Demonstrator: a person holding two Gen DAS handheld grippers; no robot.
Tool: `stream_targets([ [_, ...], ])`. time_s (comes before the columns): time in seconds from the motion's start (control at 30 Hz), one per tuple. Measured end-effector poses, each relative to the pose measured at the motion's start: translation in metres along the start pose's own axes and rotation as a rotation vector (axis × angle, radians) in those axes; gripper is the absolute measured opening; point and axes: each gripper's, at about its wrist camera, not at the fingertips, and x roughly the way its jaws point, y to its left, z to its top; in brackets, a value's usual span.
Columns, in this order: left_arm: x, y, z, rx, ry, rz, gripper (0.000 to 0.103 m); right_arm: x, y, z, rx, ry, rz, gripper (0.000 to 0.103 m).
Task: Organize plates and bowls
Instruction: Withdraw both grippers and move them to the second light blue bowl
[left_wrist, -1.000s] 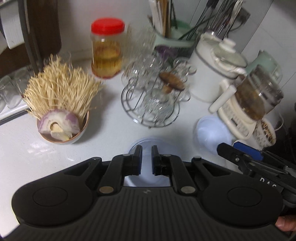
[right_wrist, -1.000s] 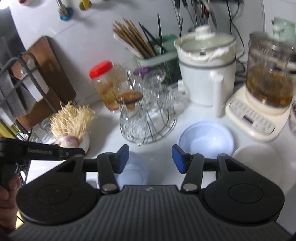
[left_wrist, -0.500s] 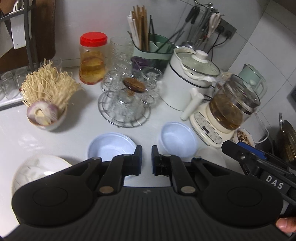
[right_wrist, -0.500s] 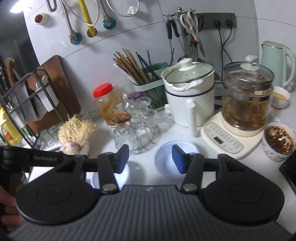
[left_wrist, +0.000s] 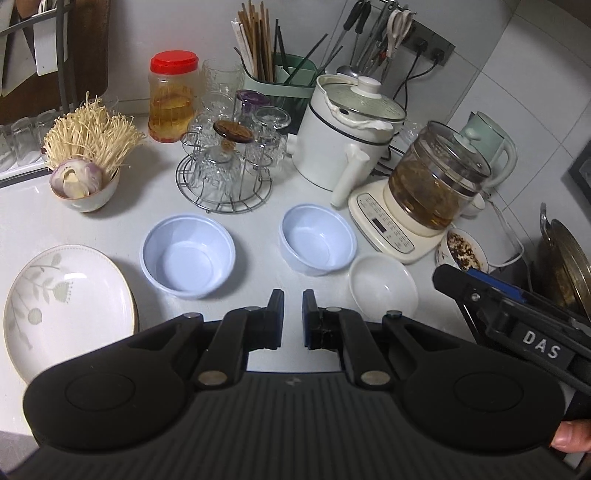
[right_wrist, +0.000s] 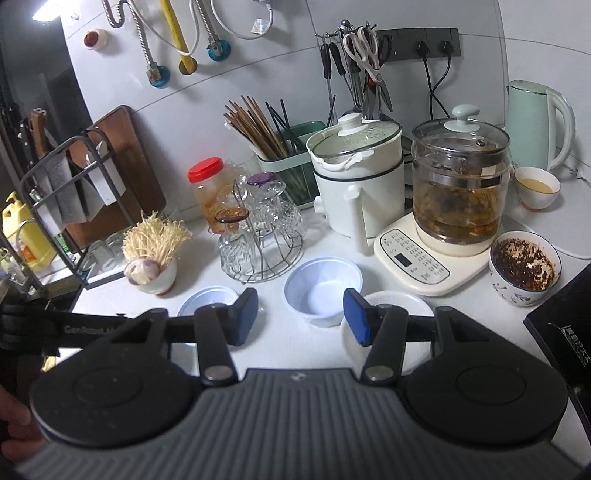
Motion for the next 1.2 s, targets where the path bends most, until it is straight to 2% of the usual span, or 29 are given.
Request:
stream_targets([
  [0.2,-0.006,-0.007,-0.006,0.03,0.002,-0.023,0.01,-0.011,0.001,-0.006,0.012,-0.008,-0.016,0.054],
  [0.57,-0.002,0.006,-0.008,0.074,0.025,-0.106,0.01,-0.02,0.009,-0.019,0.062,-0.027,-0.092,0.054],
  [0.67,0.0,0.003,-0.01,0.092,0.026,-0.104,0.01,-0.02,0.009,-0.022,0.076,-0.027,-0.09,0.054],
  [1.2,0.013,-0.028,-0.019,0.045,0.022,-0.07,0.01,-0.012,-0.024,-0.021,0.063,0.014,-0.073,0.054],
])
